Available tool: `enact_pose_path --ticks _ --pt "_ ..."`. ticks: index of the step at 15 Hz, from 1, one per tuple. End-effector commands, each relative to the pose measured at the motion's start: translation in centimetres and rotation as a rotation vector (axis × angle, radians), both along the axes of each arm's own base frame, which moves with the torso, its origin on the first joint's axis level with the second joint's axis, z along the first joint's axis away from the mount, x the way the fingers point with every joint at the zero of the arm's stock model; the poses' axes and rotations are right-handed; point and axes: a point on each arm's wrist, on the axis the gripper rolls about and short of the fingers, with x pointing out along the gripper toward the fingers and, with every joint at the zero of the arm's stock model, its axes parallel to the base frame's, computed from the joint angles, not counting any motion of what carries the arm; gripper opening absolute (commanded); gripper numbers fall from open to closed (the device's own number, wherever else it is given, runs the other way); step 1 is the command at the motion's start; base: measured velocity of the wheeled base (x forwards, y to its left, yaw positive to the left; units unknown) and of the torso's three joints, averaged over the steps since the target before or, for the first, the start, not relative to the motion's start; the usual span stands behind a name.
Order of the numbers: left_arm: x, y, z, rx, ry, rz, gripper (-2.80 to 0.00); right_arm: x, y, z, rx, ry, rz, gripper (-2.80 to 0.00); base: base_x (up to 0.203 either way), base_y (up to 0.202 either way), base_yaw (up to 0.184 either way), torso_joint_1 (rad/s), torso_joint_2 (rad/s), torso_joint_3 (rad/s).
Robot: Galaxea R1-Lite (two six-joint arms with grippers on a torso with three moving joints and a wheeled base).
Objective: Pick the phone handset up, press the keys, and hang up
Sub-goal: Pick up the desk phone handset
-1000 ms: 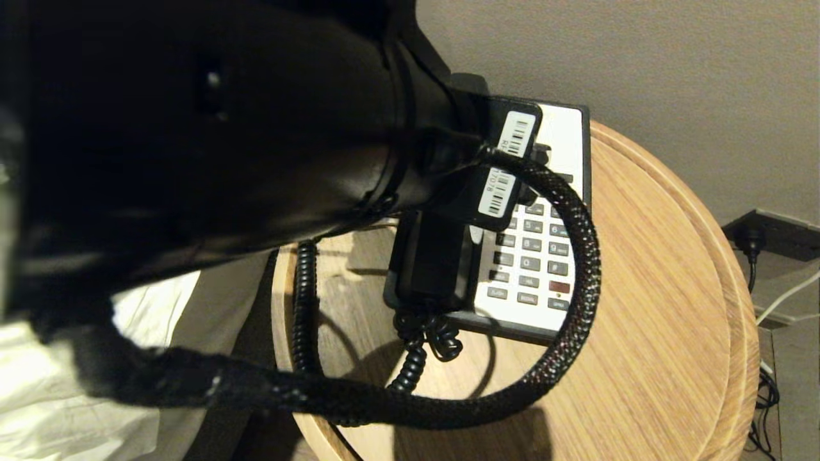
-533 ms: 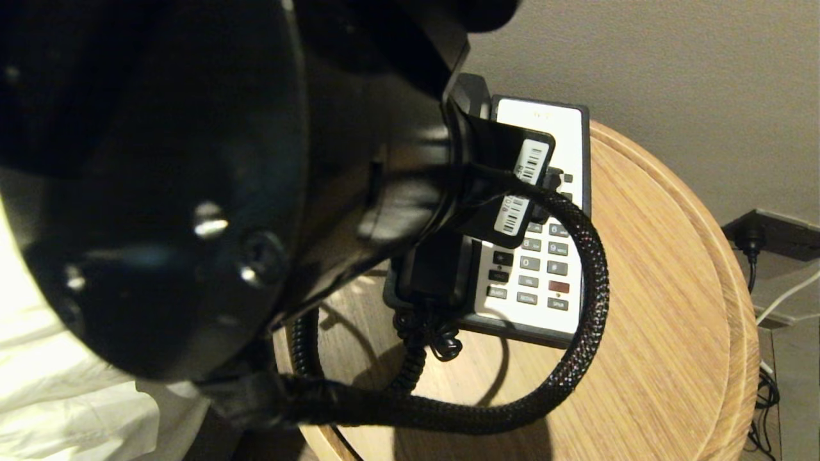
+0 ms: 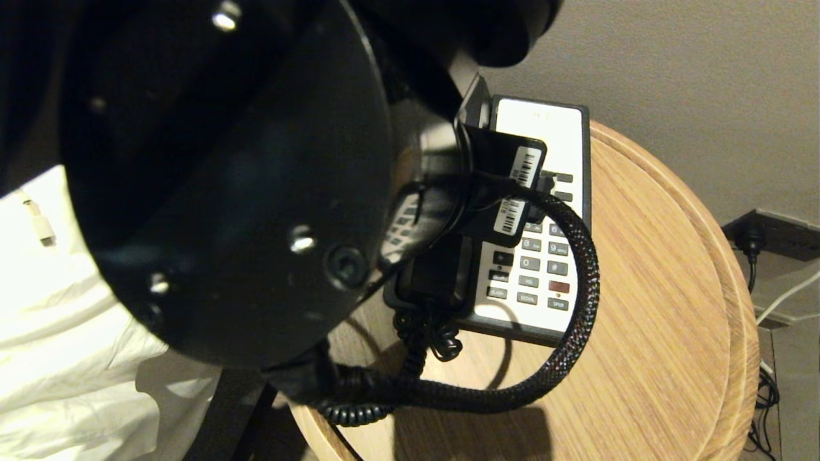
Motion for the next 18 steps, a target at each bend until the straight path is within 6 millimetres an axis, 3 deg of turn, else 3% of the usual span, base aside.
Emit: enact_pose_path --ticks 1,15,16,18 --pt "0.22 -0.14 -0.20 0.009 -0.006 0.025 0.00 -0.01 0.00 -0.01 0.000 -0.001 0.001 -2.80 0.000 0.000 0.000 0.000 0.00 0.000" --pt "0.74 -0.92 -0.72 -0.022 -0.007 0.064 0.00 -0.01 0.00 -0.01 0.000 -0.001 0.001 -2.80 0.000 0.000 0.000 0.000 0.00 0.000" --pt "0.75 -0.93 -0.76 -0.021 -0.007 0.064 -2.80 -0.01 0.00 -0.01 0.000 -0.001 0.001 -2.80 0.000 0.000 0.000 0.000 0.00 0.000" --pt "0.74 -0.92 -0.72 -0.021 -0.008 0.065 -2.80 -0.01 0.00 -0.01 0.000 -0.001 0.001 -2.80 0.000 0.000 0.000 0.000 0.00 0.000"
